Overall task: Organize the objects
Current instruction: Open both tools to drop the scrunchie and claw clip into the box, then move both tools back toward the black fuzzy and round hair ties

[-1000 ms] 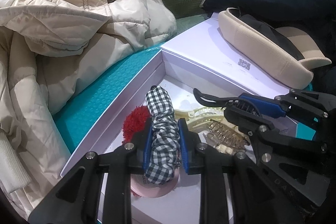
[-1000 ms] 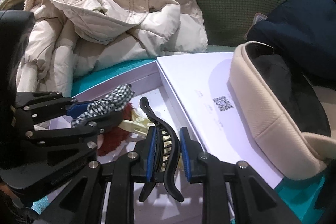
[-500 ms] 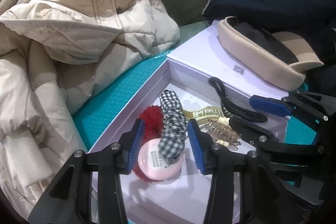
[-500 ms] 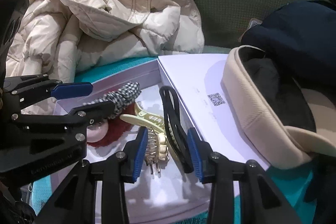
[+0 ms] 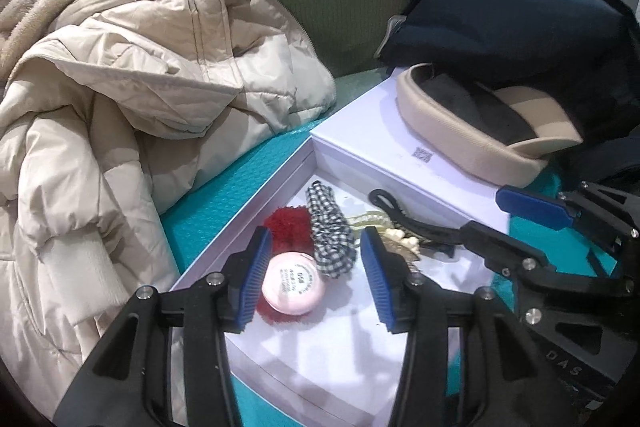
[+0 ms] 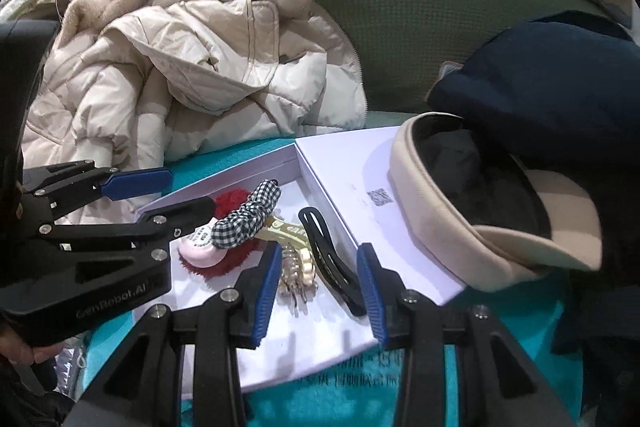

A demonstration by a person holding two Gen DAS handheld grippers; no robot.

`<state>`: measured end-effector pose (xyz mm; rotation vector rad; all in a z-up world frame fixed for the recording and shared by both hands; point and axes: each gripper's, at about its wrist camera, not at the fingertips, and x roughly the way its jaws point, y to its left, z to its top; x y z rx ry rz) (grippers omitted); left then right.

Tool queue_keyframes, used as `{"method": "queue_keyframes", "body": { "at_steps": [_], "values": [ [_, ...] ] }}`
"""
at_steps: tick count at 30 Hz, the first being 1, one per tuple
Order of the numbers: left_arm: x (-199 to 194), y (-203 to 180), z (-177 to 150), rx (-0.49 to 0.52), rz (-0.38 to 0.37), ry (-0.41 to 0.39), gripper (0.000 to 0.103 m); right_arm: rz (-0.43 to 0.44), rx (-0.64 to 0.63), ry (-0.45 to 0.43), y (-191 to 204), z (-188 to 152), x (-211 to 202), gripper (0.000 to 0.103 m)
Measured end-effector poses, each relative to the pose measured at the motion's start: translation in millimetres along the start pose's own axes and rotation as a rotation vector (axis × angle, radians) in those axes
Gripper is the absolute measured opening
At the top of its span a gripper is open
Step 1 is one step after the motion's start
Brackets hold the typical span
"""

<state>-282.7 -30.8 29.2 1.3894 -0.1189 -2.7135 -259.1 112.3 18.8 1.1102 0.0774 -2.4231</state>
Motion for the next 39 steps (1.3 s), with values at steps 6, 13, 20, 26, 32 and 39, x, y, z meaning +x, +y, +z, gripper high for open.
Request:
{"method": "queue_keyframes", "body": {
  "at_steps": [6, 13, 20, 26, 32, 39],
  "values": [
    [-32, -11, -3, 0.008, -0.011, -0.04, 0.053, -0.03, 0.003, -0.027, 1, -7, -33, 0.041],
    [-64, -21, -13, 0.012, -0.025, -0.064, 0.055, -0.057, -0.021, -0.047, 11, -16, -65, 0.043],
    [-93, -26, -28, 0.014, -0.044, -0.088, 0.056, -0.087, -0.039, -0.066, 22, -28, -94, 0.044],
    [-115, -28, -44, 0.002, -0.05, -0.105, 0.062, -0.096, -0.051, -0.075, 31, -41, -113, 0.044],
    [-129, -32, -65, -0.004, -0.058, -0.101, 0.067, -0.111, -0.046, -0.077, 35, -60, -128, 0.045],
    [-137, -37, -91, -0.015, -0.091, -0.091, 0.067, -0.133, -0.041, -0.072, 40, -82, -139, 0.047]
  ]
}}
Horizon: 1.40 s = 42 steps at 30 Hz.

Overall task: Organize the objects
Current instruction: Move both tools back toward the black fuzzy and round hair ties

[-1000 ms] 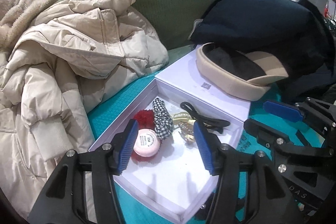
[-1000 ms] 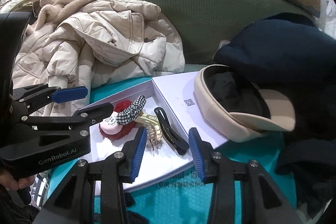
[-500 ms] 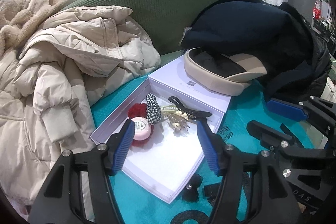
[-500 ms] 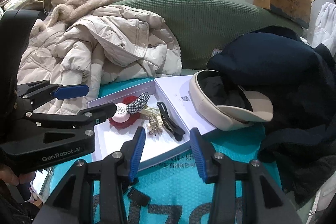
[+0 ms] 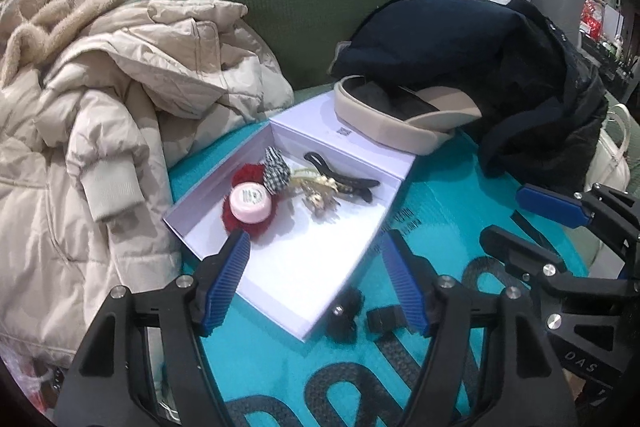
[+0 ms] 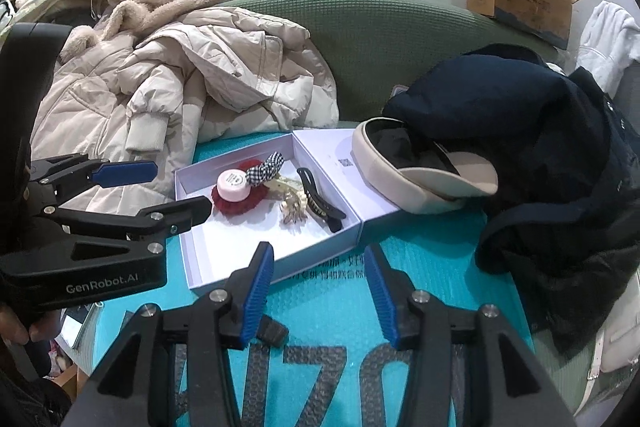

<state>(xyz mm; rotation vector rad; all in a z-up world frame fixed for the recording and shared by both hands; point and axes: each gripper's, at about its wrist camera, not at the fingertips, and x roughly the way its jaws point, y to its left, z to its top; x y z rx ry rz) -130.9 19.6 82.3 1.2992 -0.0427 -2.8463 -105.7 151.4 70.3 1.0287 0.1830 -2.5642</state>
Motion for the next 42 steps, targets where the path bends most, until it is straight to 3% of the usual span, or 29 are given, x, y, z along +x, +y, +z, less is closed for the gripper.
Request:
{"method": "queue_keyframes", "body": {
  "at_steps": [14, 21, 30, 42],
  "values": [
    [-5, 5, -49, -0.036, 0.014, 0.025, 0.067, 0.0, 0.034, 0.028, 14, -48, -4, 0.047],
    [4, -2, -81, -0.007, 0.01, 0.035, 0.067, 0.007, 0.036, 0.032, 18, -70, 2, 0.047],
    [31, -4, -112, -0.007, -0.008, 0.071, 0.067, 0.037, 0.062, 0.108, 17, -97, 34, 0.047],
    [76, 4, -136, -0.074, -0.087, 0.15, 0.067, 0.065, 0.079, 0.21, 18, -116, 82, 0.047]
  ]
}}
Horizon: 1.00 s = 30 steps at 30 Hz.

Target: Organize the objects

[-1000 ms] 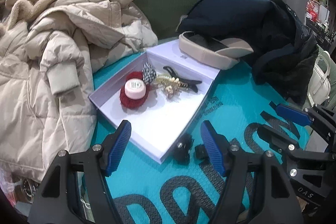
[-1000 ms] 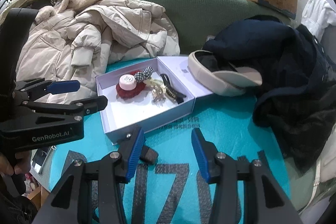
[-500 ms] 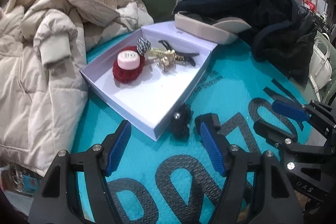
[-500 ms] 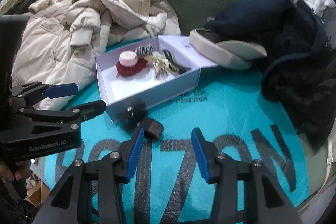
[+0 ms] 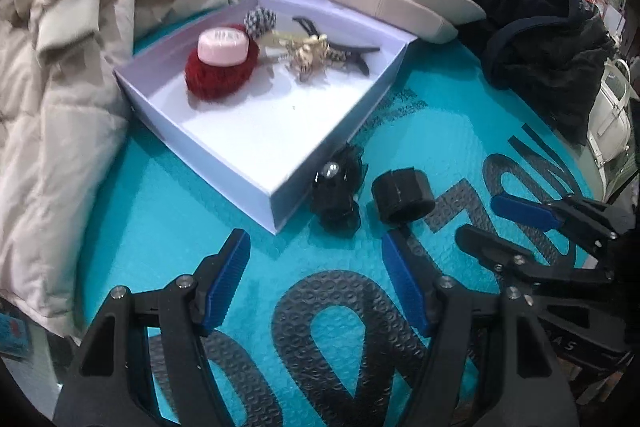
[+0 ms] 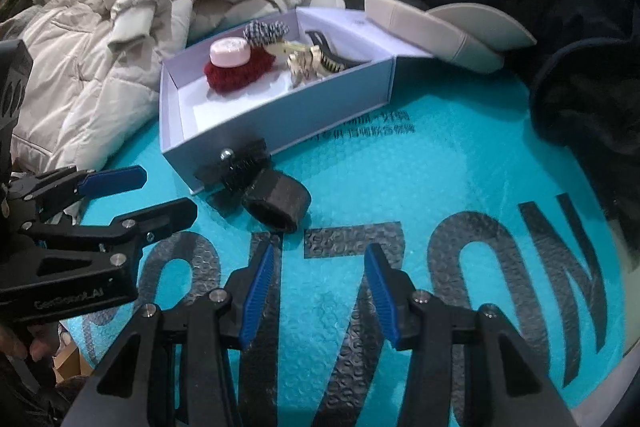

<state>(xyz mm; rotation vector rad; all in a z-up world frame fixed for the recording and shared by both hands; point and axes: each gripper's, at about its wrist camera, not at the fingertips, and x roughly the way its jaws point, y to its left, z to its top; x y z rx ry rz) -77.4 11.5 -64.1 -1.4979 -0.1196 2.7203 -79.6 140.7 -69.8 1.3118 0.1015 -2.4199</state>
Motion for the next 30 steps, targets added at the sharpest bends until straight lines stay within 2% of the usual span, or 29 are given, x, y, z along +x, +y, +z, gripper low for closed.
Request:
{"method": "queue_keyframes", "body": {
  "at_steps": [6, 9, 14, 16, 21, 24, 30],
  "values": [
    [10, 3, -1, -0.019, -0.045, 0.022, 0.067, 0.02, -0.013, 0.017, 2, 6, 19, 0.047],
    [11, 5, 1, -0.024, -0.049, 0.014, 0.067, 0.023, -0.026, 0.013, 3, 11, 26, 0.04],
    [9, 10, 6, -0.027, -0.045, 0.002, 0.065, 0.05, -0.031, 0.027, 3, 20, 39, 0.036],
    [8, 11, 7, -0.025, -0.05, -0.006, 0.057, 0.071, -0.037, 0.028, 5, 23, 42, 0.029],
    [16, 8, 7, -0.029, -0.068, 0.009, 0.051, 0.063, -0.048, 0.029, 6, 26, 46, 0.012],
    [20, 3, 7, -0.028, -0.077, 0.009, 0.051, 0.074, -0.015, 0.031, -1, 24, 44, 0.012],
    [33, -15, 7, -0.001, -0.048, 0.011, 0.051, 0.012, 0.017, 0.029, -18, 14, 31, 0.012]
  ]
}}
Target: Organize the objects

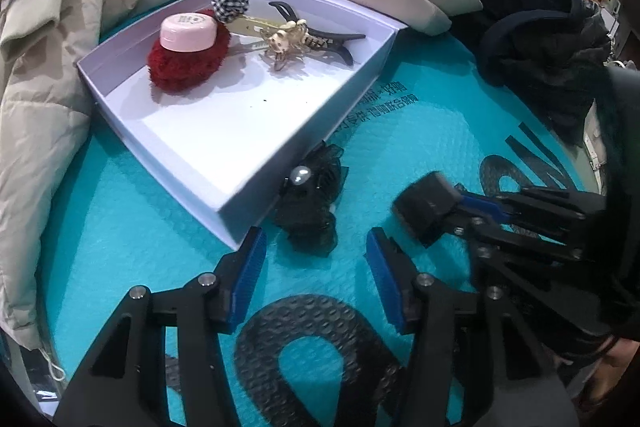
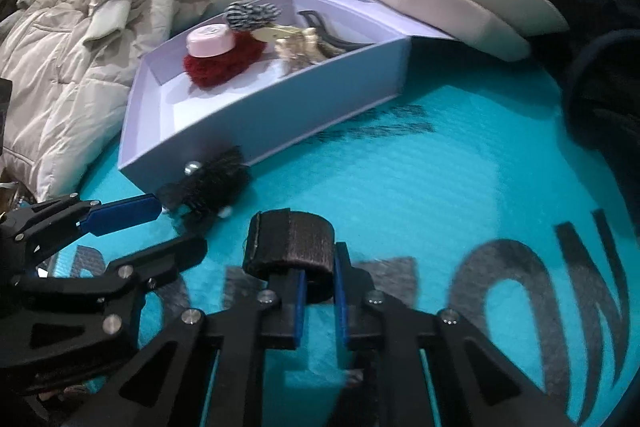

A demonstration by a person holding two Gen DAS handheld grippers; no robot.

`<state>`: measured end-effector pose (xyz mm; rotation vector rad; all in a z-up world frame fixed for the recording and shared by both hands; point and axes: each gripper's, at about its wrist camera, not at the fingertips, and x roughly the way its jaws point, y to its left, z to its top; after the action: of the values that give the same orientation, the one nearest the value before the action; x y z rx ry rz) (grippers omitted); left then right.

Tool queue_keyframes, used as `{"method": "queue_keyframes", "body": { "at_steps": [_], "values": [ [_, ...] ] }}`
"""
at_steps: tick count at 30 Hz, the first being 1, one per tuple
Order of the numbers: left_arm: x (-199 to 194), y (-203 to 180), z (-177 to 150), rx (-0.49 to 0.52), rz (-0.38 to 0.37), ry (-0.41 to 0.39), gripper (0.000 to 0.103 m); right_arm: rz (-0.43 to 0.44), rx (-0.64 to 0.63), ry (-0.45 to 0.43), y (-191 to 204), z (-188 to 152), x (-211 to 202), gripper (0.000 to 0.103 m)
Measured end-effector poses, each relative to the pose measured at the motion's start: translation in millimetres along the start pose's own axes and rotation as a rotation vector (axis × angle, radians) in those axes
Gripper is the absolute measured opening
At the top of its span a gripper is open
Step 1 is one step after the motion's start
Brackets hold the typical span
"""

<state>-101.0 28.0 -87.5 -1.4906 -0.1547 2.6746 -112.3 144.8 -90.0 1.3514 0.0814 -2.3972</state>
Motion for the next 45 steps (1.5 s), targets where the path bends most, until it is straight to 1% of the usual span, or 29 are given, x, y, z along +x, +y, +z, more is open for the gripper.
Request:
{"method": "queue_keyframes", "body": {
  "at_steps": [3, 6, 9, 11, 12, 13, 15, 16, 18, 24, 32, 37, 42, 44, 45],
  "values": [
    [7, -2, 1, 0.004, 0.026, -0.002, 0.051, -0.003, 0.042, -0.009, -9, -8, -9, 0.012],
    [14, 1, 4, -0.026, 0.004, 0.001, 0.051, -0.004, 0.077, -0.017, -20, -16, -17, 0.012],
    [24, 1, 7, -0.048, -0.002, 0.009, 0.051, -0.005, 0.107, -0.018, -30, -19, -19, 0.012],
    [26, -3, 8, -0.032, 0.01, 0.001, 0.051, 0.006, 0.133, -0.018, -38, -22, -19, 0.012],
    [28, -5, 9, -0.022, 0.004, 0.004, 0.045, 0.012, 0.144, -0.019, -40, -23, -19, 0.012],
    [29, -7, 10, -0.021, 0.008, 0.001, 0.037, 0.016, 0.151, -0.021, -42, -23, -19, 0.011],
    [31, -8, 11, -0.023, 0.022, 0.0, 0.026, 0.019, 0.156, -0.022, -43, -23, -19, 0.011],
    [31, -9, 12, -0.021, 0.031, -0.001, 0.024, 0.021, 0.158, -0.023, -43, -23, -19, 0.011],
    [32, -7, 13, -0.026, 0.027, -0.001, 0.024, 0.023, 0.157, -0.023, -43, -23, -19, 0.011],
    [26, -4, 12, -0.044, -0.036, 0.02, 0.024, 0.014, 0.151, -0.034, -42, -25, -23, 0.011],
    [11, -23, -8, 0.034, -0.096, 0.061, 0.024, -0.016, 0.148, -0.054, -40, -35, -40, 0.011],
    [3, -35, -24, 0.095, -0.103, 0.075, 0.024, -0.02, 0.147, -0.064, -39, -40, -47, 0.012],
    [-4, -35, -32, 0.101, -0.109, 0.074, 0.024, -0.021, 0.135, -0.058, -35, -42, -48, 0.012],
    [-4, -33, -33, 0.093, -0.099, 0.075, 0.028, -0.021, 0.122, -0.054, -32, -43, -47, 0.019],
    [-3, -32, -33, 0.093, -0.093, 0.084, 0.033, -0.03, 0.115, -0.047, -31, -42, -46, 0.03]
  ]
}}
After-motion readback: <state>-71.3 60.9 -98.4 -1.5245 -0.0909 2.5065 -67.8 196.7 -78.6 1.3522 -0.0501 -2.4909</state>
